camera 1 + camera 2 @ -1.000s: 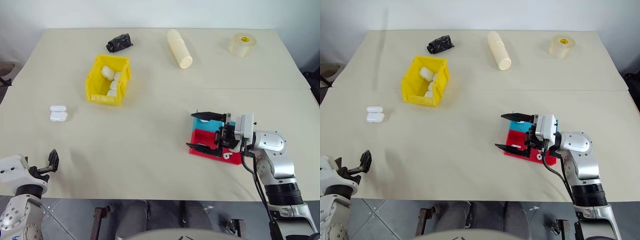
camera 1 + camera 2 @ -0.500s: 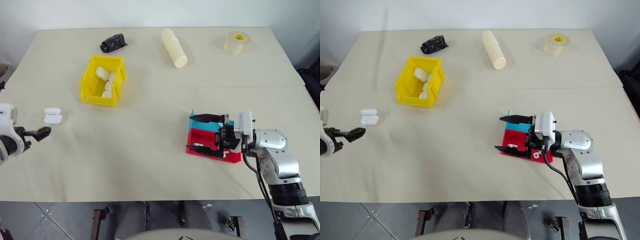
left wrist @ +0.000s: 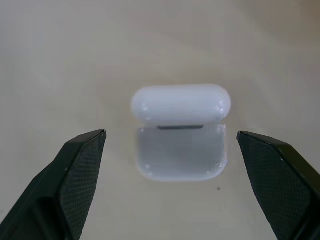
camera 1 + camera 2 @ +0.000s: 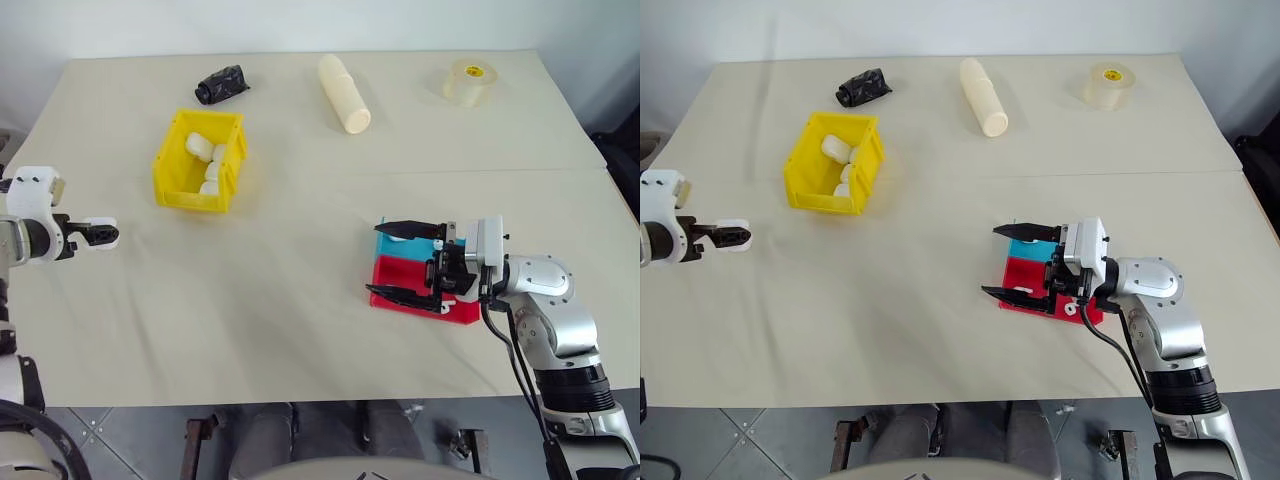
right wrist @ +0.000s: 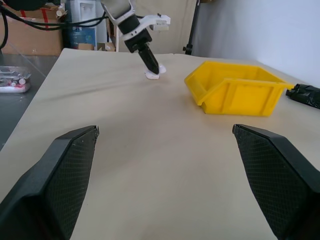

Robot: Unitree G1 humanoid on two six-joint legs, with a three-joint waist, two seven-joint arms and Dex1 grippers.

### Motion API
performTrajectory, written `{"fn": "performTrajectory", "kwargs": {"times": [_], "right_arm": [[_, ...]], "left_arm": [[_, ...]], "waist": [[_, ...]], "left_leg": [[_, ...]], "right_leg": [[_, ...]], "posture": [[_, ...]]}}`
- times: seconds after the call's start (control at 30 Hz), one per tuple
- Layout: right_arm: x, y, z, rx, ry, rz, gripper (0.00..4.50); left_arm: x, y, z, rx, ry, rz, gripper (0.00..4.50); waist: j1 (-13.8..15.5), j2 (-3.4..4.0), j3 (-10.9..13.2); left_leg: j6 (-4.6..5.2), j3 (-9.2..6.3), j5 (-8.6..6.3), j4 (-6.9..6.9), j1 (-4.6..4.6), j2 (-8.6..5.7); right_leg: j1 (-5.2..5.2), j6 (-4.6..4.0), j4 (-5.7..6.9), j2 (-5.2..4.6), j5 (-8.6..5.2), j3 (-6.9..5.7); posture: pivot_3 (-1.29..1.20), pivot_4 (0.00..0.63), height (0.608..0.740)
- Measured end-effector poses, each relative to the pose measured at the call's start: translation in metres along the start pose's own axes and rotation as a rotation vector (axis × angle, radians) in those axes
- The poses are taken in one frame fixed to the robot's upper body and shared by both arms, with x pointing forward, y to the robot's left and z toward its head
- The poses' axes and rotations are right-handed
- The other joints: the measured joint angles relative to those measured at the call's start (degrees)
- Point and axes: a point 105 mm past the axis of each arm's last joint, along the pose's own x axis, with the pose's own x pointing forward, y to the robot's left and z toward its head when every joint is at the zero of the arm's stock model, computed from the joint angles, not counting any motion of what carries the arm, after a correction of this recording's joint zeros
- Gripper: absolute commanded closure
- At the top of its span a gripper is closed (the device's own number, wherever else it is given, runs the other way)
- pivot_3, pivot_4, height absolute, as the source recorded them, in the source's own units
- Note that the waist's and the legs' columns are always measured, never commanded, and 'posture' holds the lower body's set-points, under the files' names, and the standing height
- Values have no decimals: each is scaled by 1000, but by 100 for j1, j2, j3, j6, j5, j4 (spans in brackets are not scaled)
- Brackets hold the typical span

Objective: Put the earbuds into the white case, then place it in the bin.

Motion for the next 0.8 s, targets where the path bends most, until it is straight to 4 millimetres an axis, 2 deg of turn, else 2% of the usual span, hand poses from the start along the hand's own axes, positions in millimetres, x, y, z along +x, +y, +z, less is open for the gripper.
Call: {"fn": "performTrajectory", "kwargs": {"times": [0.43, 0.73, 0.8], "right_arm": [[2, -1, 0, 8, -10, -13, 0], [5, 0, 0, 9, -19, -20, 0], [5, 0, 0, 6, -20, -21, 0]], "left_arm": [[7, 4, -7, -51, 67, 27, 22], [16, -1, -2, -71, 52, 24, 22], [16, -1, -2, -69, 54, 27, 458]], "waist": [[9, -4, -2], [9, -6, -3], [9, -6, -3]], "left_leg": [[0, 7, 0, 5, 0, -1], [0, 7, 0, 12, 0, -5], [0, 7, 0, 13, 1, -4]], "right_leg": [[-4, 2, 7, -2, 1, 1], [-5, 2, 18, -3, 1, 1], [-6, 2, 20, -3, 1, 1]], "posture": [[0, 150, 740], [0, 150, 740], [0, 150, 740]]}}
